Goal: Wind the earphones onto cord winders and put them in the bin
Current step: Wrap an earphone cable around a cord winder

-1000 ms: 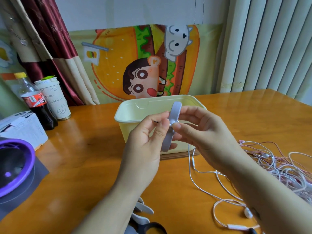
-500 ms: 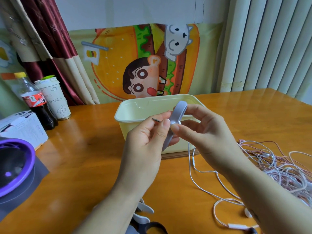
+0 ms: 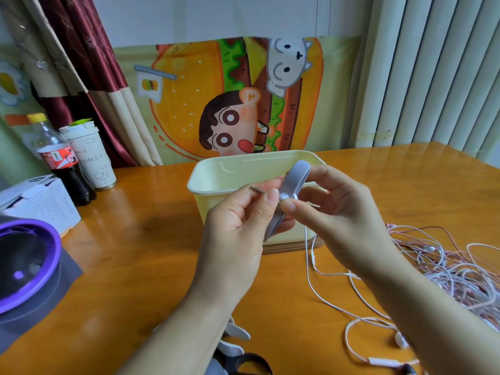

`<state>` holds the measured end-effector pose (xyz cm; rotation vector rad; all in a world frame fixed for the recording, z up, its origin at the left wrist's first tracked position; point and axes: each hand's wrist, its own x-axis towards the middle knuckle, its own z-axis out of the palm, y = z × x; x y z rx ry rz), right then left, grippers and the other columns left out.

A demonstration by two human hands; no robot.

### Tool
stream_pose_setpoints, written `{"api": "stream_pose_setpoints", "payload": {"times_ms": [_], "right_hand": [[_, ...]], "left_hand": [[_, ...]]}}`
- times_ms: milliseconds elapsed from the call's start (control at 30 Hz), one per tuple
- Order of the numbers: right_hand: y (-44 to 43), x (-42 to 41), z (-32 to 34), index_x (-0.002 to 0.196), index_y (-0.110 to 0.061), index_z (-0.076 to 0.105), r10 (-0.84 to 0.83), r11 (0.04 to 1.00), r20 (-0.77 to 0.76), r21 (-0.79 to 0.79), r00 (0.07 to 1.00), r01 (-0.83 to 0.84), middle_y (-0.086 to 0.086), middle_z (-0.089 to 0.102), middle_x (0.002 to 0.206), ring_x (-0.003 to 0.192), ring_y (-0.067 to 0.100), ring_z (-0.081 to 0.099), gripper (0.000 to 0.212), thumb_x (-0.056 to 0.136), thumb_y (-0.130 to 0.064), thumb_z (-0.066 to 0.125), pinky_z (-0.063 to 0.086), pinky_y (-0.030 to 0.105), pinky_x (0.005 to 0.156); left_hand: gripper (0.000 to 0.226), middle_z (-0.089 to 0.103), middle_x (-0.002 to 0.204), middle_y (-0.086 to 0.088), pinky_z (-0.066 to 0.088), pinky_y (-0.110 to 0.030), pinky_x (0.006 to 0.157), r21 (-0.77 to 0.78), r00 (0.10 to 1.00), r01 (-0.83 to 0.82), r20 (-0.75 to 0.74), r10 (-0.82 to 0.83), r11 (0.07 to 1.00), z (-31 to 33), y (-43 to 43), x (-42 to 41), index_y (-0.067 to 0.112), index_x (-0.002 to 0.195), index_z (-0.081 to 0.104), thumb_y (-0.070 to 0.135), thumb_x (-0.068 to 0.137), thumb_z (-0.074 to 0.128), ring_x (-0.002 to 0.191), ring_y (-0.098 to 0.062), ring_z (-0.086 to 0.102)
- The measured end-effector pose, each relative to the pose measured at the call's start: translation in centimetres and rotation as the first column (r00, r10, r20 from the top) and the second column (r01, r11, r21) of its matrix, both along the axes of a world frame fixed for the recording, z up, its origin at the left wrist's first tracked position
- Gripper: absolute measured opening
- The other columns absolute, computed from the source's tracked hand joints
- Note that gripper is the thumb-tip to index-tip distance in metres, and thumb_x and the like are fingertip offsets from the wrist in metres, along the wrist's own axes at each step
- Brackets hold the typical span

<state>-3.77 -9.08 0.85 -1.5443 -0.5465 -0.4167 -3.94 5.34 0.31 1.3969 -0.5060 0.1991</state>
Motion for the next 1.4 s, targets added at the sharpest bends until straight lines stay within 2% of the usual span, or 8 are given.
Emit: {"api": "stream_pose_setpoints", "payload": {"times_ms": [200, 400, 567, 1000, 1100, 1167, 1300, 1400], "right_hand": [[0.16, -0.03, 0.02, 0.104, -0.014, 0.063, 0.02, 0.999, 0.018, 0.034, 1.0, -0.021, 0.003, 0.072, 0.095, 0.086, 0.022, 0.07, 0.035, 0.073, -0.025, 0.073, 0.056, 0.029, 0.07], [0.28, -0.15, -0.15, 0.104, -0.013, 0.062, 0.018, 0.999, 0.021, 0.037, 1.0, -0.019, 0.001, 0.072, 0.093, 0.083, 0.018, 0.07, 0.033, 0.074, -0.021, 0.072, 0.056, 0.027, 0.068], [0.53, -0.07, -0.44, 0.103, -0.017, 0.062, -0.017, 0.999, 0.022, 0.035, 1.0, 0.017, -0.002, 0.072, 0.092, 0.083, 0.016, 0.07, 0.033, 0.073, -0.026, 0.073, 0.055, 0.026, 0.068], [0.58, -0.16, -0.45, 0.103, -0.014, 0.063, -0.024, 0.999, 0.044, 0.048, 0.999, 0.022, 0.002, 0.073, 0.095, 0.089, 0.019, 0.07, 0.032, 0.074, -0.024, 0.073, 0.054, 0.026, 0.074], [0.78, -0.17, -0.26, 0.105, -0.008, 0.063, 0.033, 0.992, -0.001, 0.118, 0.999, -0.033, 0.003, 0.072, 0.101, 0.093, 0.019, 0.07, 0.033, 0.075, -0.016, 0.072, 0.053, 0.023, 0.076], [0.88, -0.18, -0.12, 0.105, -0.005, 0.062, 0.053, 0.99, -0.038, 0.132, 0.998, -0.048, 0.002, 0.071, 0.1, 0.091, 0.017, 0.07, 0.032, 0.076, -0.012, 0.072, 0.053, 0.021, 0.075], [0.64, -0.08, 0.1, 0.107, -0.008, 0.06, 0.069, 0.987, -0.09, 0.153, 0.994, -0.055, -0.006, 0.073, 0.091, 0.086, 0.011, 0.071, 0.035, 0.073, -0.011, 0.071, 0.051, 0.016, 0.072], [0.73, -0.05, -0.26, 0.107, -0.01, 0.061, 0.05, 0.991, -0.064, 0.126, 0.997, -0.042, -0.005, 0.072, 0.095, 0.088, 0.013, 0.07, 0.031, 0.078, -0.007, 0.07, 0.052, 0.02, 0.074]], "left_hand": [[0.026, 0.075, 0.104, -0.002, 0.058, -0.024, 0.071, -0.06, 1.0, 0.002, 0.001, -0.001, 0.998, 0.03, -0.13, -0.1, 0.023, 0.103, 0.07, 0.03, 0.083, 0.054, 0.096, -0.018, 0.072], [0.03, 0.075, 0.1, -0.005, 0.058, -0.025, 0.071, -0.062, 1.0, -0.012, -0.015, 0.011, 0.998, -0.07, -0.28, -0.11, 0.017, 0.105, 0.07, 0.031, 0.084, 0.053, 0.094, -0.019, 0.072], [0.036, 0.075, 0.101, -0.004, 0.058, -0.025, 0.072, -0.048, 0.999, -0.024, -0.029, 0.023, 0.999, -0.2, -0.34, -0.1, 0.013, 0.109, 0.07, 0.033, 0.084, 0.052, 0.096, -0.019, 0.072], [0.024, 0.075, 0.103, -0.005, 0.059, -0.028, 0.072, -0.26, 0.968, 0.119, -0.186, -0.17, 0.958, 0.48, -0.17, 0.22, 0.02, 0.096, 0.072, 0.028, 0.078, 0.059, 0.094, -0.017, 0.072], [0.021, 0.075, 0.1, -0.002, 0.058, -0.027, 0.073, -0.222, 0.98, 0.09, -0.153, -0.126, 0.971, 0.49, 0.07, 0.54, 0.022, 0.089, 0.073, 0.032, 0.075, 0.061, 0.093, -0.018, 0.073], [0.022, 0.075, 0.102, -0.001, 0.058, -0.028, 0.078, -0.186, 0.987, 0.07, -0.131, -0.095, 0.98, 0.3, -0.02, 0.52, 0.019, 0.091, 0.071, 0.033, 0.077, 0.061, 0.097, -0.019, 0.072], [0.022, 0.073, 0.111, 0.006, 0.057, -0.03, 0.085, -0.152, 0.993, 0.069, -0.087, -0.083, 0.986, -0.04, -0.39, 0.36, 0.023, 0.084, 0.074, 0.037, 0.079, 0.058, 0.105, -0.017, 0.069], [0.023, 0.073, 0.111, 0.008, 0.058, -0.031, 0.085, -0.085, 0.999, -0.014, -0.046, 0.01, 0.996, -0.24, -0.42, 0.3, 0.02, 0.088, 0.073, 0.034, 0.084, 0.056, 0.106, -0.015, 0.069]]}}
